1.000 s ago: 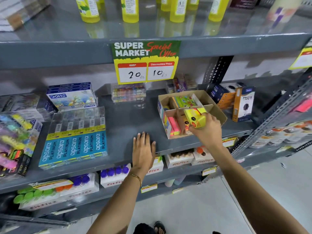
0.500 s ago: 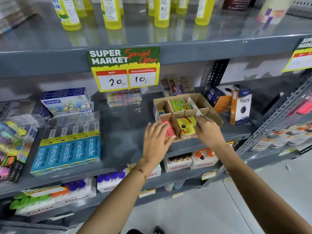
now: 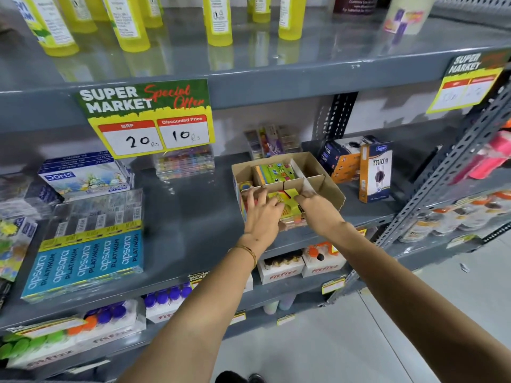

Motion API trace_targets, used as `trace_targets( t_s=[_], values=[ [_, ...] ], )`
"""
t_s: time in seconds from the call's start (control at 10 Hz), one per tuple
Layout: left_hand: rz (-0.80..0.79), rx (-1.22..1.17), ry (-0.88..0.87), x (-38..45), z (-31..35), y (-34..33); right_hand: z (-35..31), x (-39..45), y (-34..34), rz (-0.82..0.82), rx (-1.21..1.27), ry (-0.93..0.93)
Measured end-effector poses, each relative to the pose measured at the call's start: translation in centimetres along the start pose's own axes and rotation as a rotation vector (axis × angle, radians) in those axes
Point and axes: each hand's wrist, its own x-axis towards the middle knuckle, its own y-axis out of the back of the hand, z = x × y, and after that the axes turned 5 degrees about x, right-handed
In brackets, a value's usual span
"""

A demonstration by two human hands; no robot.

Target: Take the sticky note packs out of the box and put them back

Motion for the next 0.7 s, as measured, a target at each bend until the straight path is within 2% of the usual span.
trace_targets(
  t_s=[0.3,0.5,0.6,0.7],
  values=[
    [-0.020,0.178,0.029,0.6,0.9,-0.6,-1.3,0.1,-0.4,0.034,-0.110,-0.004],
    [-0.027,0.175,0.045,0.2,1.2,-0.6,-1.3,-0.5,-0.5,0.018,-0.045,-0.017],
    [0.070,0.119,0.034,-0.2,0.8,-0.6,-1.9,-1.1,-0.1,0.062,0.005,0.005],
    [0.137,0.119,0.068,-0.8,0.4,-0.5,-2.8,-1.7,0.0,0.237,0.083,0.025]
  ],
)
